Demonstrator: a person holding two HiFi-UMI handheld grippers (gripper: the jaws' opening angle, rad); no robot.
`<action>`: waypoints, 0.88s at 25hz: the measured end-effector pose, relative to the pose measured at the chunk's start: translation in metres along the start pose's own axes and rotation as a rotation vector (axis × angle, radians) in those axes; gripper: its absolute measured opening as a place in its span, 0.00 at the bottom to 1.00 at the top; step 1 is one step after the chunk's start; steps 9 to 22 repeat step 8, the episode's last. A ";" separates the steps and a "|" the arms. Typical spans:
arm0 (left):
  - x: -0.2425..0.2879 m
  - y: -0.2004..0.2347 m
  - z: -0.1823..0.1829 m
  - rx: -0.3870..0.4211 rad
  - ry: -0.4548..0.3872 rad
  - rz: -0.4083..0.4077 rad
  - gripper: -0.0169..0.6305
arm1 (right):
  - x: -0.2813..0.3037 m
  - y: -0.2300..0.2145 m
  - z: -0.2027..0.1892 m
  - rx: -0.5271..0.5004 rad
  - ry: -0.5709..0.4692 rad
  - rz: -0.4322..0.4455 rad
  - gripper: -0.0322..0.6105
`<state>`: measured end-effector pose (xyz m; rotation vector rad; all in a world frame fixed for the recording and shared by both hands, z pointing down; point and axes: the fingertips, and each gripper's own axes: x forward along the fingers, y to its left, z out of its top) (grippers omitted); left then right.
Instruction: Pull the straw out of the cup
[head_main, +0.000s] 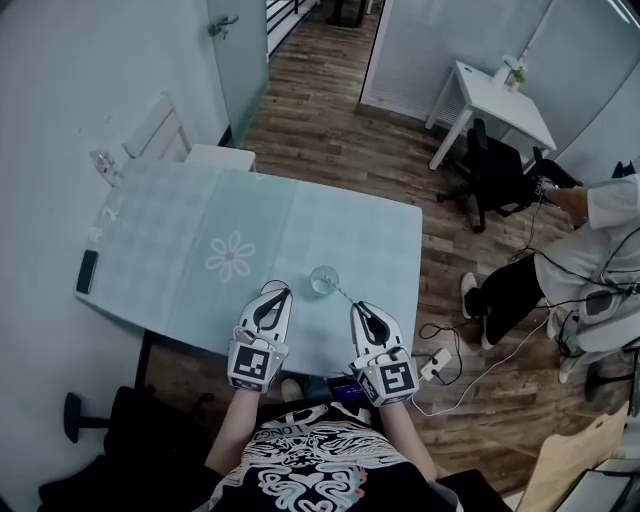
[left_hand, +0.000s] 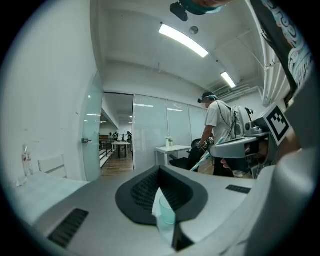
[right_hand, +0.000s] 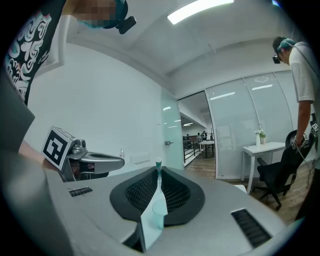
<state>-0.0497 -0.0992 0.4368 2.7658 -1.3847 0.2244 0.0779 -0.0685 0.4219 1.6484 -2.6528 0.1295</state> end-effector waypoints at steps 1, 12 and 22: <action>0.000 0.000 0.000 0.000 0.000 0.002 0.02 | 0.000 0.000 0.000 -0.002 0.001 0.001 0.13; 0.006 0.000 0.005 0.011 -0.006 0.010 0.02 | 0.002 -0.002 0.002 -0.019 -0.013 0.006 0.13; 0.006 0.000 0.005 0.011 -0.006 0.010 0.02 | 0.002 -0.002 0.002 -0.019 -0.013 0.006 0.13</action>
